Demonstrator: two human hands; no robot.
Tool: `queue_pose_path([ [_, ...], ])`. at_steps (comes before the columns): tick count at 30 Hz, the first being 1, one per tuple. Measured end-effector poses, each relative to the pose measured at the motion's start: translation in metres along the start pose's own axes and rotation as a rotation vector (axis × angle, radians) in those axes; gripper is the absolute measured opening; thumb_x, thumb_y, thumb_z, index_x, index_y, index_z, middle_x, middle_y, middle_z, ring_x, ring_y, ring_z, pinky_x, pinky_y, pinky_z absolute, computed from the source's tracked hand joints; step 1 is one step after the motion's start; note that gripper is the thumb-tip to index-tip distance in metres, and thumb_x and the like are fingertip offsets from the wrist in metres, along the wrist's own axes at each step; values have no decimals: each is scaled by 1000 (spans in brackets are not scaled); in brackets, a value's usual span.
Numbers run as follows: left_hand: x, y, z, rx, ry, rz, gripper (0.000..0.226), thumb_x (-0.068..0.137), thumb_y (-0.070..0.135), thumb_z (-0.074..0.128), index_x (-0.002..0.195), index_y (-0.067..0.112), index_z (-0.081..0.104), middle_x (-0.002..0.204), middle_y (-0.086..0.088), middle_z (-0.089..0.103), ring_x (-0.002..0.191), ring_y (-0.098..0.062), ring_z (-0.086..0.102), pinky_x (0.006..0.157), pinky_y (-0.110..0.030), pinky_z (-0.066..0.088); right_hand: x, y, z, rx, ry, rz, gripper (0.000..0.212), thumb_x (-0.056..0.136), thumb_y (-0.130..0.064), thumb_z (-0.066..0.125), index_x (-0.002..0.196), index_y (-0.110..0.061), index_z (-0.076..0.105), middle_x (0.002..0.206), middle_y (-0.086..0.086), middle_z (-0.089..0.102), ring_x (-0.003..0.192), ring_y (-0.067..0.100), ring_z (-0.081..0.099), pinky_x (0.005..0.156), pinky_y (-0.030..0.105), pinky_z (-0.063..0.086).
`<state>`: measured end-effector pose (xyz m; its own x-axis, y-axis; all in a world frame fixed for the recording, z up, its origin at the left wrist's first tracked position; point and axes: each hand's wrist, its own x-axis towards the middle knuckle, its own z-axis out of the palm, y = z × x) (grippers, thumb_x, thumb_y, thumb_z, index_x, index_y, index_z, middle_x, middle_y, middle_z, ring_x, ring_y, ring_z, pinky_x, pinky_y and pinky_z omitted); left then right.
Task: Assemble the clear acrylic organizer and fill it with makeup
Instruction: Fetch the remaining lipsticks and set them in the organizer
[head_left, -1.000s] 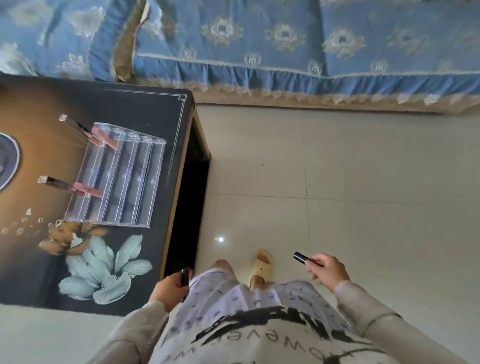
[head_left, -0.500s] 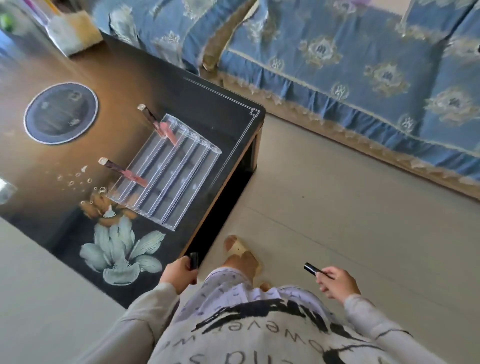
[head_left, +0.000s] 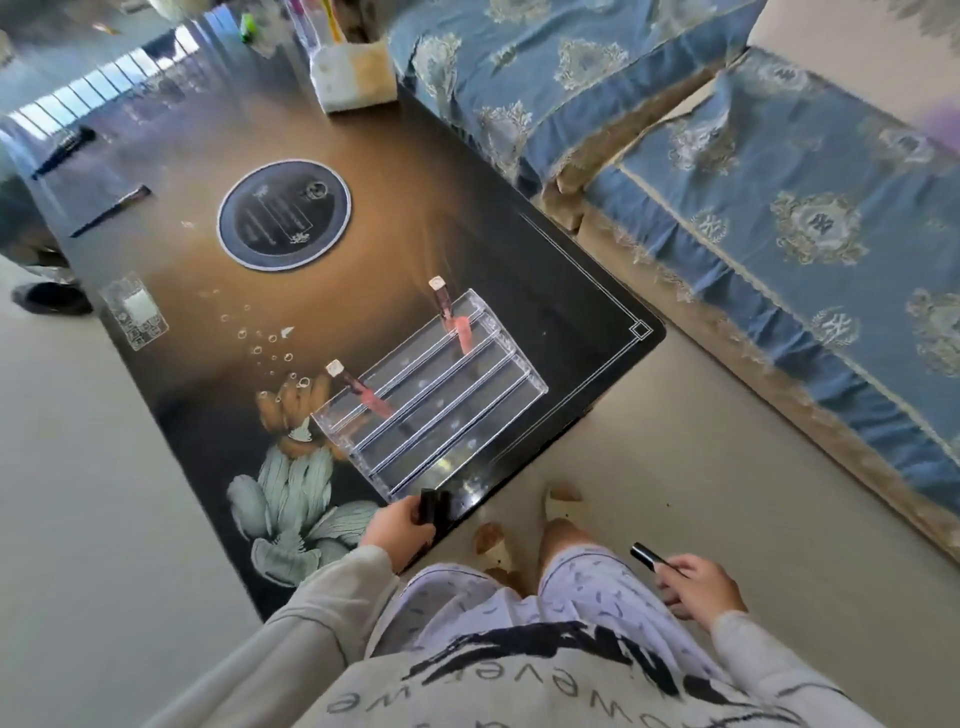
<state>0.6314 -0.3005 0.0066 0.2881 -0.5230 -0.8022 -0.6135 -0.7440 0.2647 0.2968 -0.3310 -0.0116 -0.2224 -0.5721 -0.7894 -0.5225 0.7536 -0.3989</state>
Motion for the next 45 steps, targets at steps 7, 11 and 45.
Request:
queue_pose_path([
  [7, -16, -23, 16, -283, 100, -250, 23, 82, 15, 56, 64, 22, 44, 86, -7, 64, 89, -24, 60, 65, -23, 35, 50, -74, -12, -208, -132, -105, 5, 85, 0, 58, 81, -3, 58, 58, 7, 56, 49, 19, 46, 30, 11, 37],
  [11, -28, -23, 38, -435, 141, -391, 4, 83, 14, 58, 82, 10, 57, 100, -16, 69, 94, -29, 64, 68, -26, 41, 78, -115, -26, -386, -211, -180, 4, 86, -1, 59, 84, -4, 57, 60, 7, 57, 48, 19, 46, 30, 11, 37],
  [45, 21, 39, -20, -961, 576, -305, 12, 81, 15, 65, 80, 16, 53, 72, 6, 58, 78, -18, 54, 64, -23, 38, 54, -264, 66, -178, -558, -388, 17, 100, -17, 32, 88, -13, 44, 78, 8, 64, 53, 8, 66, 57, 21, 55],
])
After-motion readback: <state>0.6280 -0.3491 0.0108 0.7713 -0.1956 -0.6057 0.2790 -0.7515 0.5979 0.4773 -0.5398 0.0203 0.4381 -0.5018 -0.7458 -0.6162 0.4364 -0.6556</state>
